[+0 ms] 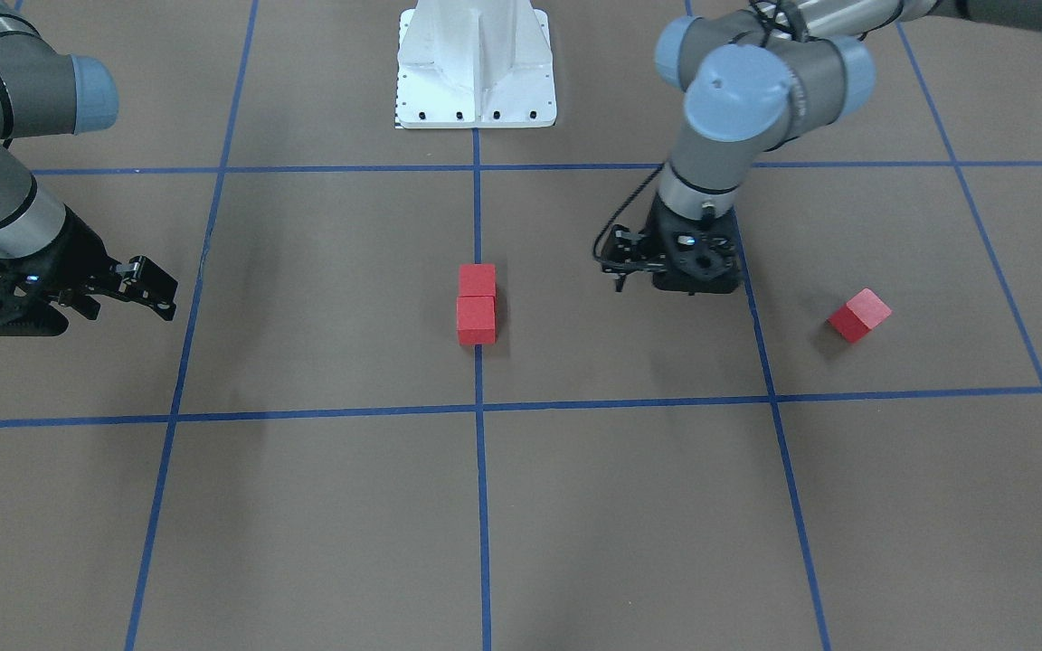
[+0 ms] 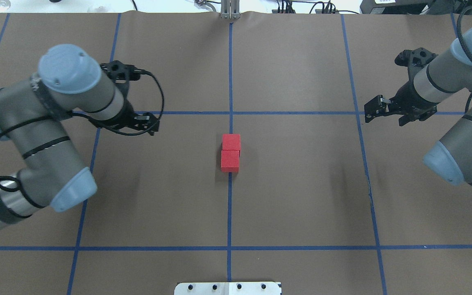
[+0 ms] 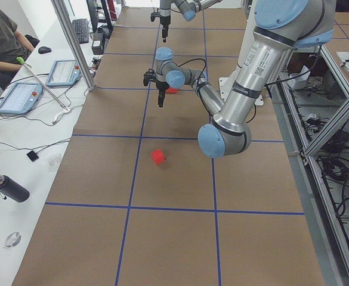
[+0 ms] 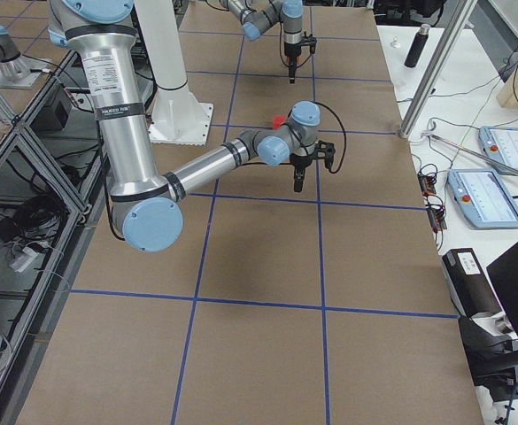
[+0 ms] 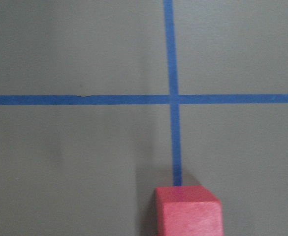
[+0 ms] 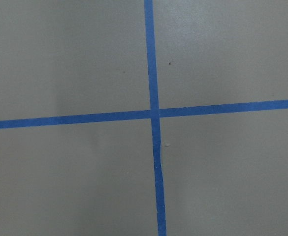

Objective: Form red blocks into L shape at center
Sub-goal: 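Move the left gripper to the last red cube and grasp it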

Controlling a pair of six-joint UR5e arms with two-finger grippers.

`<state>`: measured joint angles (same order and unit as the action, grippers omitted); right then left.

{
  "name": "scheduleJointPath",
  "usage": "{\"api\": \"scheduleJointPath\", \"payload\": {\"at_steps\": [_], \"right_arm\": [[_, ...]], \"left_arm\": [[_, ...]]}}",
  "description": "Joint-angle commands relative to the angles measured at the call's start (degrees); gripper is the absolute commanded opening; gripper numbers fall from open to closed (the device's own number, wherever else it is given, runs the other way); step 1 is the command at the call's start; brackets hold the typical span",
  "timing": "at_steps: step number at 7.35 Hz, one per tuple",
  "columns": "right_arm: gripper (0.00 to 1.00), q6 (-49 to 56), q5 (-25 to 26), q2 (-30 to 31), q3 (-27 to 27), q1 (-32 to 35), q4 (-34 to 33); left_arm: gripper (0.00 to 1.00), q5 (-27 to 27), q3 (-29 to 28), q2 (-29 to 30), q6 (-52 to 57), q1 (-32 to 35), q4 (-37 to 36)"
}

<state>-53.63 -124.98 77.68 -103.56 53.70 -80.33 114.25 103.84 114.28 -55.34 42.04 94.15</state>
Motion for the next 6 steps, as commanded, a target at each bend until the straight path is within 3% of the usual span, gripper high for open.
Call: {"api": "scheduleJointPath", "payload": {"at_steps": [1,3,4,6], "right_arm": [[0.99,-0.2,0.0,-0.1,-0.4,0.0,0.0],[0.99,-0.8,0.0,-0.2,-1.0,0.0,0.0],[0.99,-0.9,0.0,-0.2,-1.1,0.0,0.0],[0.99,-0.9,0.0,-0.2,-1.1,0.0,0.0]], "left_arm": [[1.00,9.4,2.2,-13.5,0.8,8.0,5.2],[1.00,11.1,1.0,-17.2,-1.7,12.8,5.3],[1.00,11.1,-0.6,-16.8,-11.8,12.3,5.3],[1.00,11.1,-1.7,-17.2,-15.8,12.3,8.4]]}}
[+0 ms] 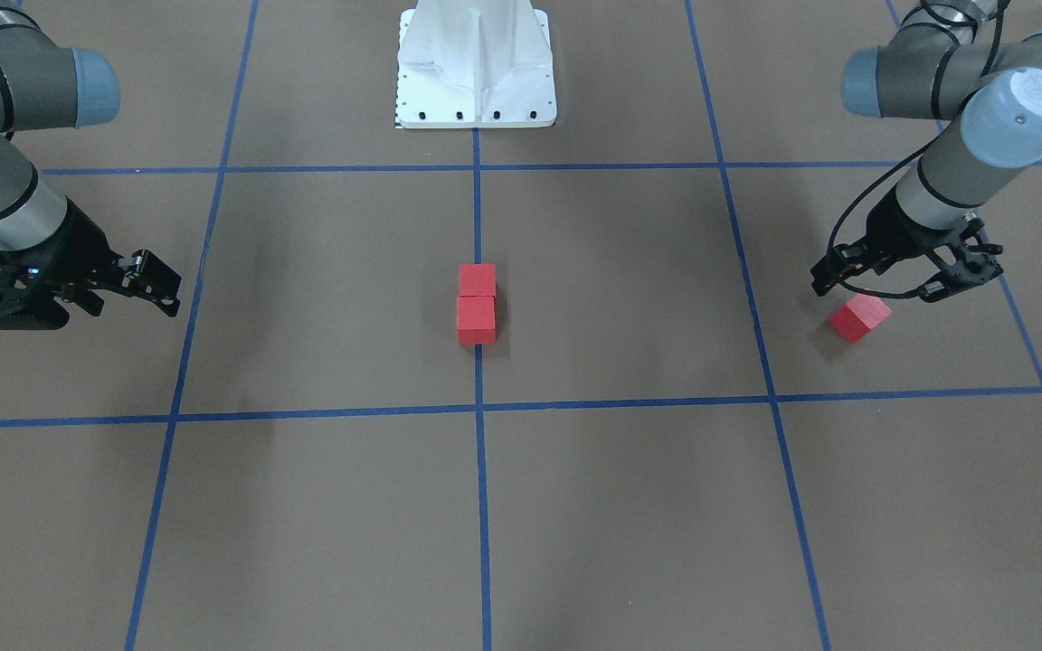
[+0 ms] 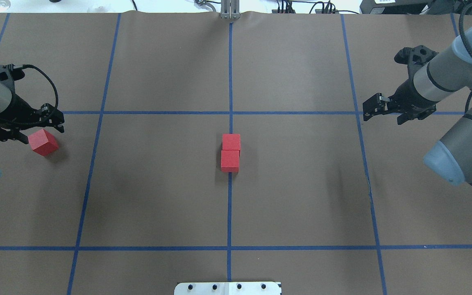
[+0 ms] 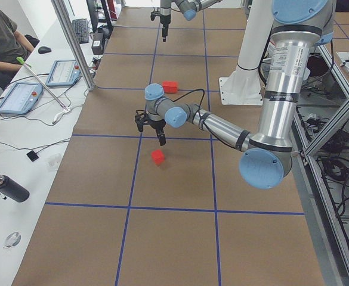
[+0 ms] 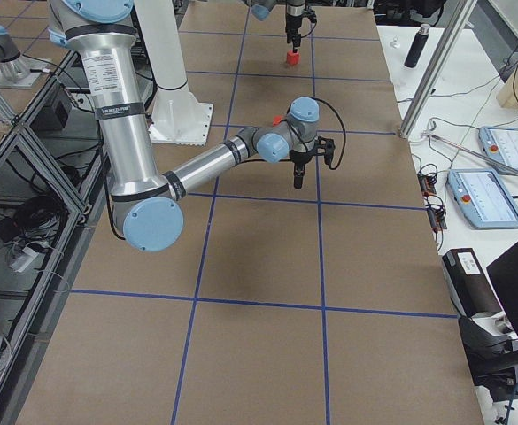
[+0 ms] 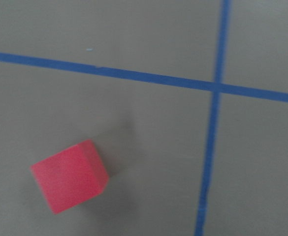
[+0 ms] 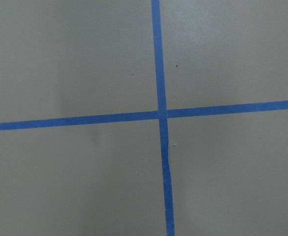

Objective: Form red blocks into L shape at center
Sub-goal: 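Move the left gripper to the last red cube and grasp it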

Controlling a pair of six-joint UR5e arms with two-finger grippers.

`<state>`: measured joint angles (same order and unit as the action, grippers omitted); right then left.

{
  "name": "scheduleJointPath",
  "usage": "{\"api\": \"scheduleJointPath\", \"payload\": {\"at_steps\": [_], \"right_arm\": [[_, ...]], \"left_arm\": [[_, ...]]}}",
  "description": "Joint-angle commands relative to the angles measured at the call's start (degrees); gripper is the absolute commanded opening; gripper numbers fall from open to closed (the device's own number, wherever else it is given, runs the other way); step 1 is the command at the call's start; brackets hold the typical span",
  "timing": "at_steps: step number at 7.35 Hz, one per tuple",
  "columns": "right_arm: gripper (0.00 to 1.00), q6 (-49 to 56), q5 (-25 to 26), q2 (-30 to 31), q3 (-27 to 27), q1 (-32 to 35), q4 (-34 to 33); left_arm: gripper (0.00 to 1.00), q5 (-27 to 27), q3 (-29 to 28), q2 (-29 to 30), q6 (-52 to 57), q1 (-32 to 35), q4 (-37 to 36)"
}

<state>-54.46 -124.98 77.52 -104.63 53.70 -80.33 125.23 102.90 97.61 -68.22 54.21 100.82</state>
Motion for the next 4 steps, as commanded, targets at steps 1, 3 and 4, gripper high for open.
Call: {"api": "scheduleJointPath", "payload": {"at_steps": [1,3,4], "right_arm": [[0.99,0.0,0.0,-0.1,0.0,0.0,0.0],[0.99,0.0,0.1,-0.1,0.2,-0.2,0.0],[0.99,0.0,0.1,-0.2,0.2,-0.2,0.0]], "left_arm": [[1.00,0.0,-1.6,-0.8,-2.9,0.4,1.7],[1.00,0.0,-3.9,-1.9,-2.5,0.5,3.7],[1.00,-0.1,-6.4,-1.9,-2.5,0.5,6.6]]}}
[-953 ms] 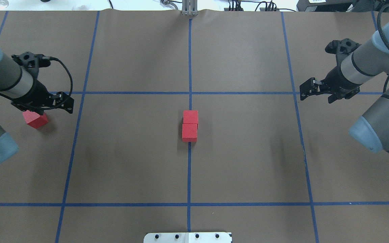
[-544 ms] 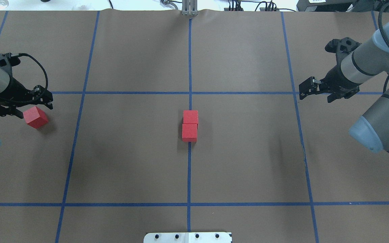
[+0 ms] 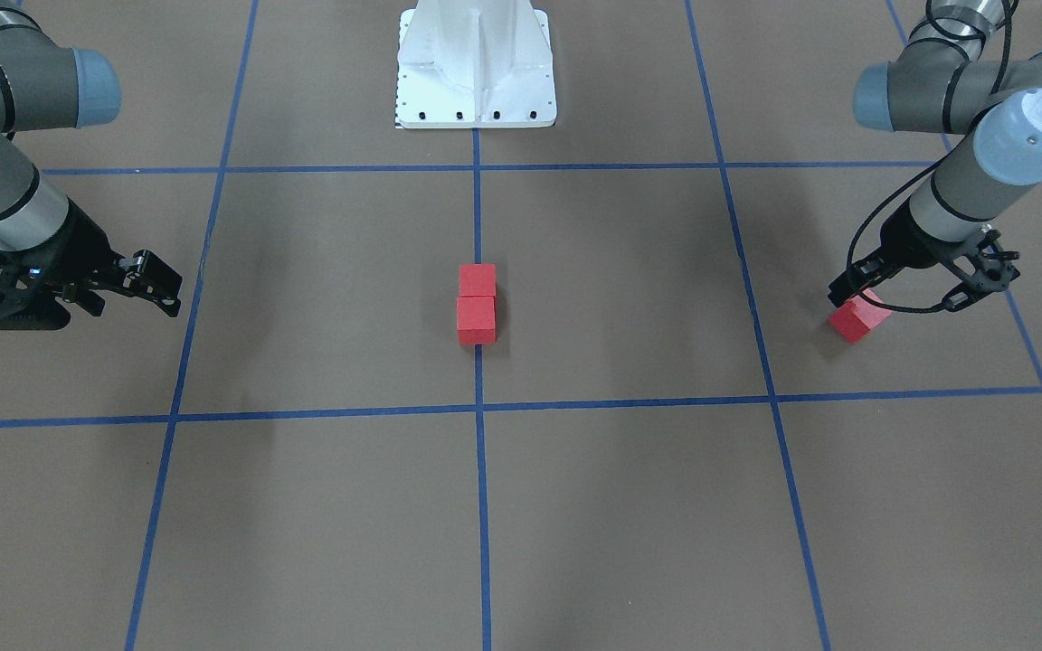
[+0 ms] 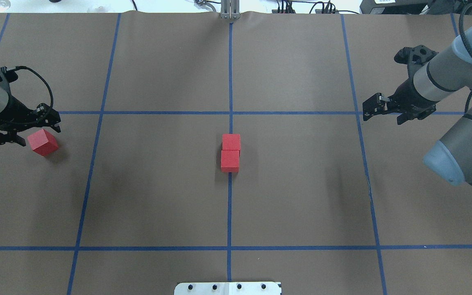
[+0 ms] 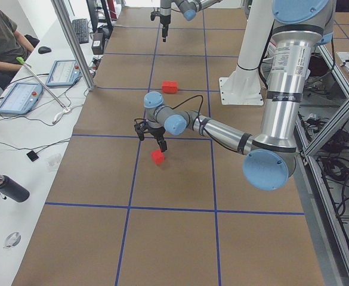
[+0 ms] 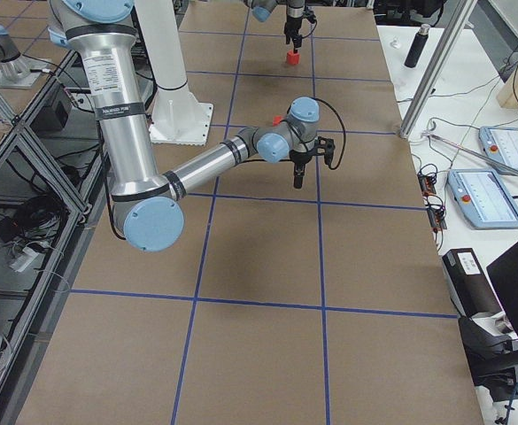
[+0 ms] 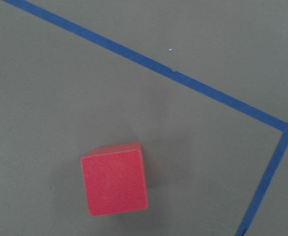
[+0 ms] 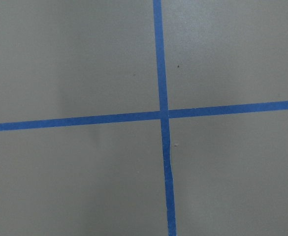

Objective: Form red blocks into L shape at center
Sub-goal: 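Move the left gripper to the last red cube and grasp it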

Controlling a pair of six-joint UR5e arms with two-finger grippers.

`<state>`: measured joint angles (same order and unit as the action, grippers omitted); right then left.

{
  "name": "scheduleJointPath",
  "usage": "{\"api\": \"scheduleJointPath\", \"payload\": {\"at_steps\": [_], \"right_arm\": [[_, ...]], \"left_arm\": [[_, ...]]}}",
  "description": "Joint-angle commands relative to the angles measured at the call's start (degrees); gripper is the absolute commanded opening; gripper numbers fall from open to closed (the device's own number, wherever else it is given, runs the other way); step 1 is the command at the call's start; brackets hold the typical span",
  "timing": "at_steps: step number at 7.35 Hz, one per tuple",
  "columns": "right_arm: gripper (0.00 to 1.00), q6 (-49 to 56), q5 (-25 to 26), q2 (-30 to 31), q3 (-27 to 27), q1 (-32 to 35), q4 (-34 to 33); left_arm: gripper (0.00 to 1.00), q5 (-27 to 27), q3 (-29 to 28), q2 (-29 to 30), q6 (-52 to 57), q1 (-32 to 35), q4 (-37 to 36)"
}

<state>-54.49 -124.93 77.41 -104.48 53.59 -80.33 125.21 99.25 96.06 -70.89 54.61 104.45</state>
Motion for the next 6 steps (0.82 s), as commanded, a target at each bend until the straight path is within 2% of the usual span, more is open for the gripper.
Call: {"api": "scheduleJointPath", "payload": {"at_steps": [1,2,4,5,6], "right_arm": [[0.99,0.0,0.0,-0.1,0.1,-0.1,0.0],[0.99,0.0,0.0,-0.1,0.0,-0.2,0.0],[0.99,-0.1,0.0,-0.2,-0.1,-0.2,0.1],[0.99,-0.1,0.0,-0.2,-0.2,-0.2,0.1],[0.99,-0.1,0.0,-0.2,-0.2,-0.2,0.1]], "left_arm": [[1.00,-0.2,-5.2,-0.4,0.2,0.1,6.2],[1.00,-0.3,-7.4,-0.3,0.2,-0.1,9.0],[0.99,-0.3,-8.6,0.0,-0.2,-0.3,9.5],[0.92,-0.3,-8.7,0.2,-0.2,-0.3,9.5],[0.79,-0.4,-8.9,0.6,-0.3,-0.2,9.4]]}}
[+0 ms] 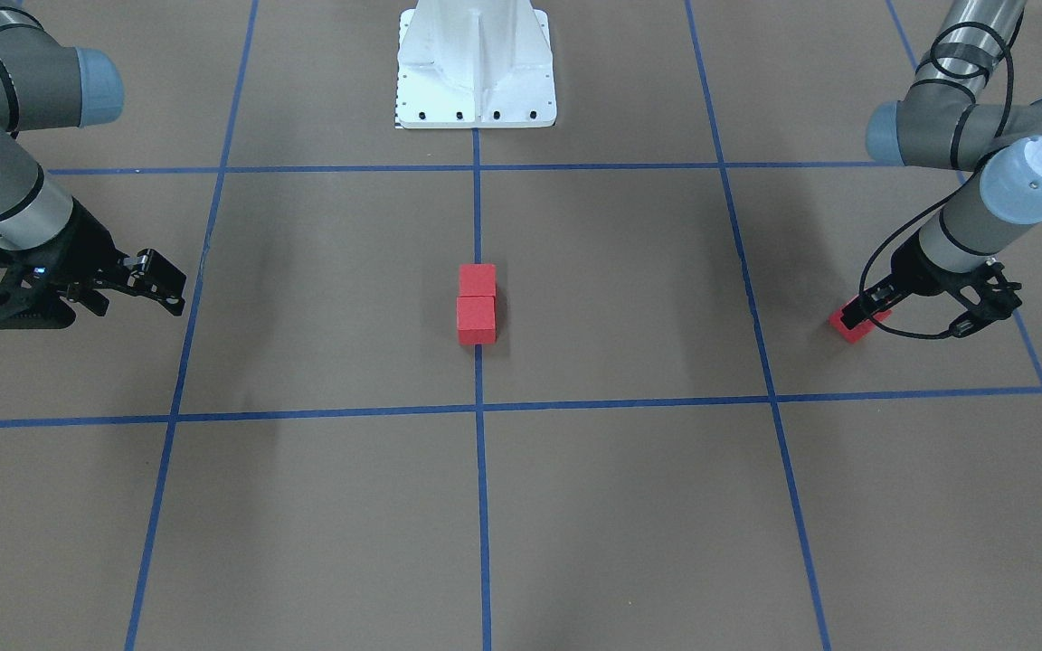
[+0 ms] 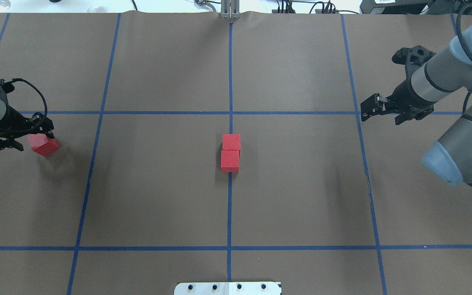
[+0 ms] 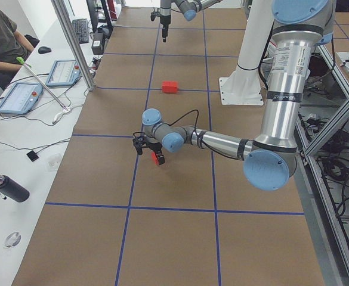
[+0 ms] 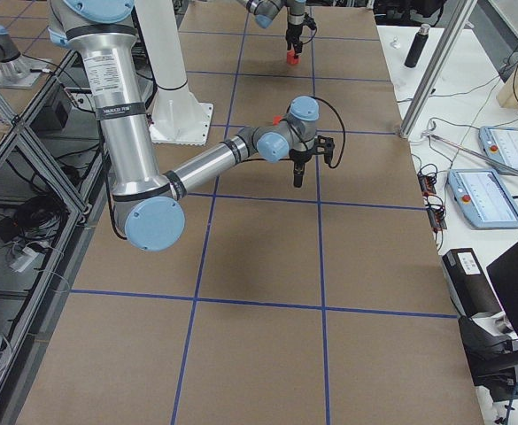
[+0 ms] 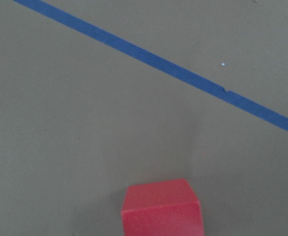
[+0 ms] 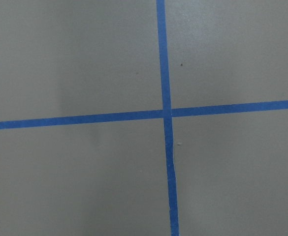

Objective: Form red blocks into L shape at center
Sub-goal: 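Carry the red cube with the left gripper toward the two-cube pair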

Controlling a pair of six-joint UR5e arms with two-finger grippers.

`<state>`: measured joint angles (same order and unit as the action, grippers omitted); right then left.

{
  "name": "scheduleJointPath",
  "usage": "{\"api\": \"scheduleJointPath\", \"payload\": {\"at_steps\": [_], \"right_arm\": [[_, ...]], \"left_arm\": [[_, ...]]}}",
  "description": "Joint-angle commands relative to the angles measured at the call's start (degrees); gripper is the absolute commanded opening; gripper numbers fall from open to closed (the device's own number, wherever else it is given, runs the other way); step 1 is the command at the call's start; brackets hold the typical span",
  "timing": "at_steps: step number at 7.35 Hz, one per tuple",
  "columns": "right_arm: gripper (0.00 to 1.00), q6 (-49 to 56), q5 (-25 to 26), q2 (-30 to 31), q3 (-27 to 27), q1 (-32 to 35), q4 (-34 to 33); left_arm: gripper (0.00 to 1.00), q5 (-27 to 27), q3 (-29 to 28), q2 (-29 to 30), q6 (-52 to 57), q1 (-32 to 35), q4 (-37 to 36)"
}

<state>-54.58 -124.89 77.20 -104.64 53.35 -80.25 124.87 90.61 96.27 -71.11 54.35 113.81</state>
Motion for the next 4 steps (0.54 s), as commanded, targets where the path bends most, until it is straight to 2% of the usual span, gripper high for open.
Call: {"api": "scheduleJointPath", "payload": {"at_steps": [1,2,3,4], "right_arm": [[0.99,0.0,0.0,0.0,0.0,0.0,0.0],[0.99,0.0,0.0,0.0,0.0,0.0,0.0],[0.99,0.0,0.0,0.0,0.0,0.0,0.0],[0.99,0.0,0.0,0.1,0.0,0.0,0.0]], "left_arm": [[0.70,-0.1,-0.5,0.7,-0.1,0.2,0.0],[0.47,-0.1,-0.9,1.1,-0.1,0.6,0.0],[0.19,-0.1,-1.0,1.9,0.0,1.2,0.0],[0.00,0.4,-0.9,4.3,0.0,3.2,-1.1]]}}
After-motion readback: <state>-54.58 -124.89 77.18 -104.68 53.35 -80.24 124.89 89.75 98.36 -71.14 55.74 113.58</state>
